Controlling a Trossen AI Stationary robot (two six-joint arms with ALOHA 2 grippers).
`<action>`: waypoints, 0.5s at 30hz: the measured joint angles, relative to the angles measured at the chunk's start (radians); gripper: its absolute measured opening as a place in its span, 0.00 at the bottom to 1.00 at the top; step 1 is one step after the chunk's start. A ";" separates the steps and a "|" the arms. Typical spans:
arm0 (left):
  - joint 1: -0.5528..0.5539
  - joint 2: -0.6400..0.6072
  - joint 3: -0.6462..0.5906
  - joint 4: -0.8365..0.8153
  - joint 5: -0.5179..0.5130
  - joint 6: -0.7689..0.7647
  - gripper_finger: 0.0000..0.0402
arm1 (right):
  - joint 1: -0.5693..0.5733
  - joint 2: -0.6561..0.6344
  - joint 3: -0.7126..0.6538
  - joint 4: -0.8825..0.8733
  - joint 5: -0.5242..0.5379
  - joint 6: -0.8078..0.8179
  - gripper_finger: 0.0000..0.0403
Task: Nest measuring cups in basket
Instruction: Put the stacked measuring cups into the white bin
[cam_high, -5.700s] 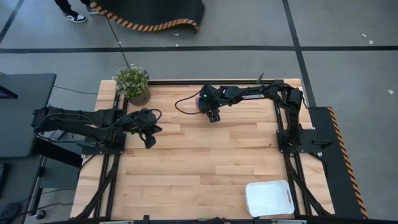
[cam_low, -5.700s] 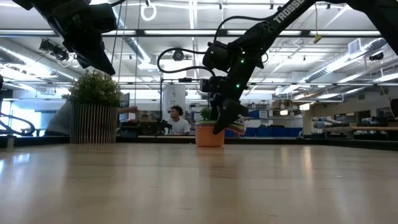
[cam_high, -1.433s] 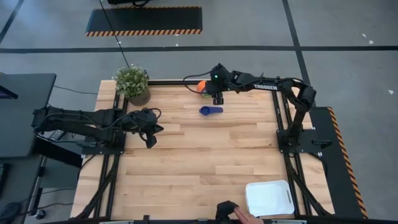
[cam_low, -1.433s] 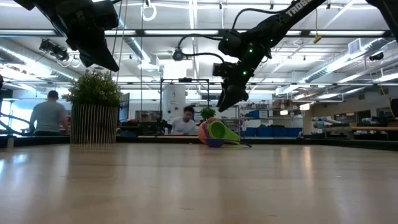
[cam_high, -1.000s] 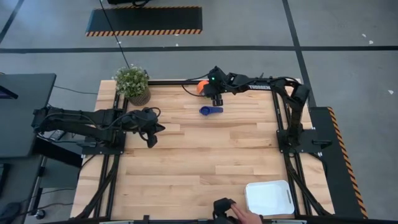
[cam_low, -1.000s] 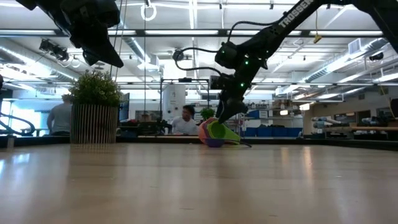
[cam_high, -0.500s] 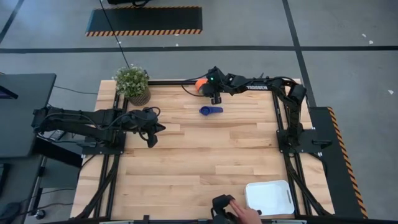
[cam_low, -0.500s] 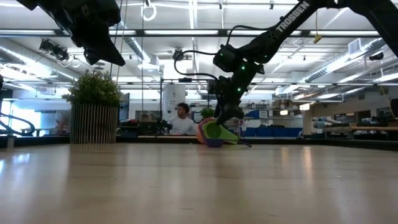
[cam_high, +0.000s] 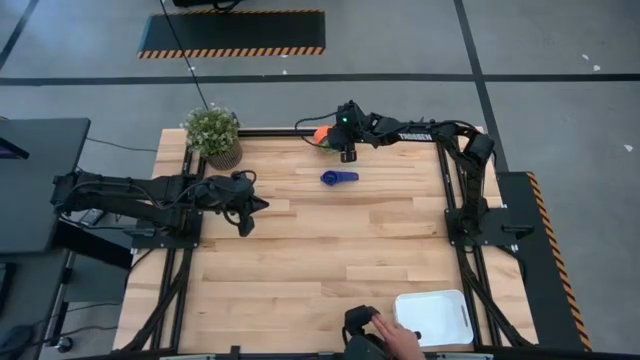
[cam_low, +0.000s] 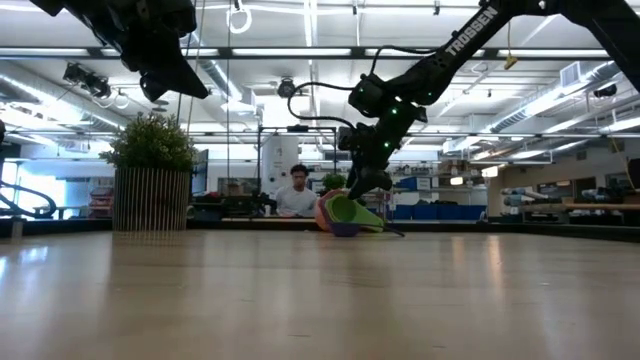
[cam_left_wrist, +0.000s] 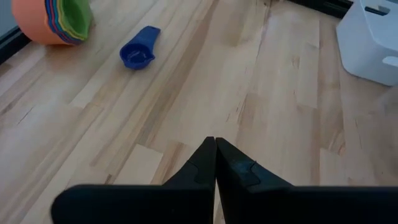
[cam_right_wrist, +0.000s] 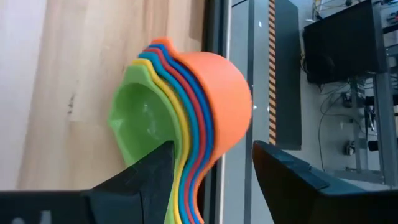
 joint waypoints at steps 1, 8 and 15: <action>0.000 0.000 0.000 -0.001 0.000 0.000 0.03 | -0.003 0.000 0.000 0.004 -0.001 0.001 0.55; 0.000 0.000 0.000 -0.001 0.000 0.000 0.03 | -0.018 0.000 0.000 0.021 -0.092 0.002 0.55; 0.000 0.000 0.000 -0.001 0.000 0.000 0.03 | -0.019 0.000 0.000 0.025 -0.108 0.002 0.55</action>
